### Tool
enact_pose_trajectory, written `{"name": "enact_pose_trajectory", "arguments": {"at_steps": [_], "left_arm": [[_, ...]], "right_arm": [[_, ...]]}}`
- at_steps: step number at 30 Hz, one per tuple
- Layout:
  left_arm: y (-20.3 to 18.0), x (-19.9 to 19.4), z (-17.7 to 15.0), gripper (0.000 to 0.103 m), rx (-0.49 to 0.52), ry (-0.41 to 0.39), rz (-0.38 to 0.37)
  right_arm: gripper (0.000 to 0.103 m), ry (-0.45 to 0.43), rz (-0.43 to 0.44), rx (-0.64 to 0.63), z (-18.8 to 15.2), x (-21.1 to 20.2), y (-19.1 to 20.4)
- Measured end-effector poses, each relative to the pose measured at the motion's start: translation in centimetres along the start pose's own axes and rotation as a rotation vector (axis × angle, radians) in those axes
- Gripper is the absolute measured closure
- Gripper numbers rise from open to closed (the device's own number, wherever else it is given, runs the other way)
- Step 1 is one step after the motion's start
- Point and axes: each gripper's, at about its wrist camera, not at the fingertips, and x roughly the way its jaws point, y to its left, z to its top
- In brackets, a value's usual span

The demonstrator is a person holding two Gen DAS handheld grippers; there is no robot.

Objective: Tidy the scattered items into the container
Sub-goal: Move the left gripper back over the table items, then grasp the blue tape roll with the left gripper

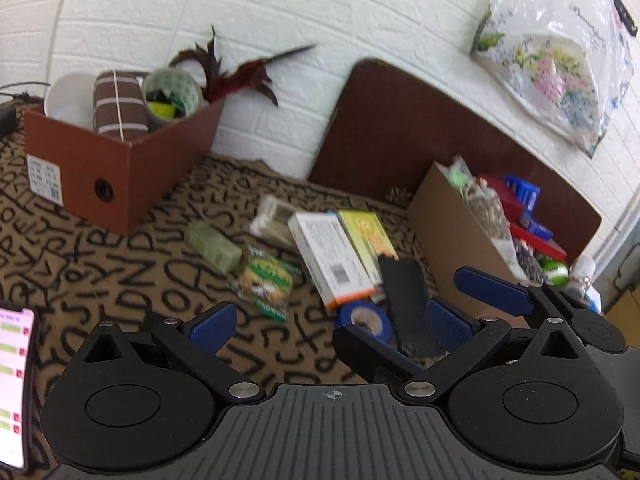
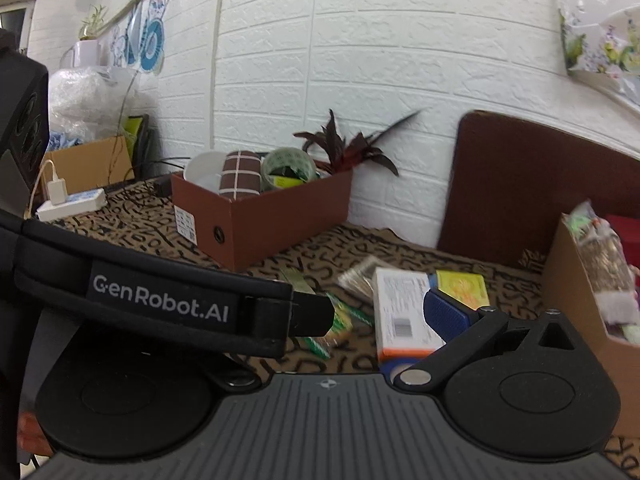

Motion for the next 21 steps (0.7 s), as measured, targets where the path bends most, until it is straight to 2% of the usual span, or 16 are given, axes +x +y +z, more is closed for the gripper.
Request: {"name": "enact_pose_trajectory", "arguments": {"at_steps": [6,16,21], "left_arm": [[-0.8,1.9,-1.8,0.000,0.034,0.064,0.008],[-0.1,4.3,-2.2,0.000,0.019,0.130,0.003],[0.3,5.5,-1.9,0.002,0.003,0.155,-0.037]], "right_arm": [[0.000,0.033,-0.048,-0.009,-2.4,-0.4,-0.2],[0.000,0.094,-0.046,0.099,-4.6,1.5,-2.0],[0.008,0.141,-0.042,0.156,-5.6,2.8,-3.3]]}}
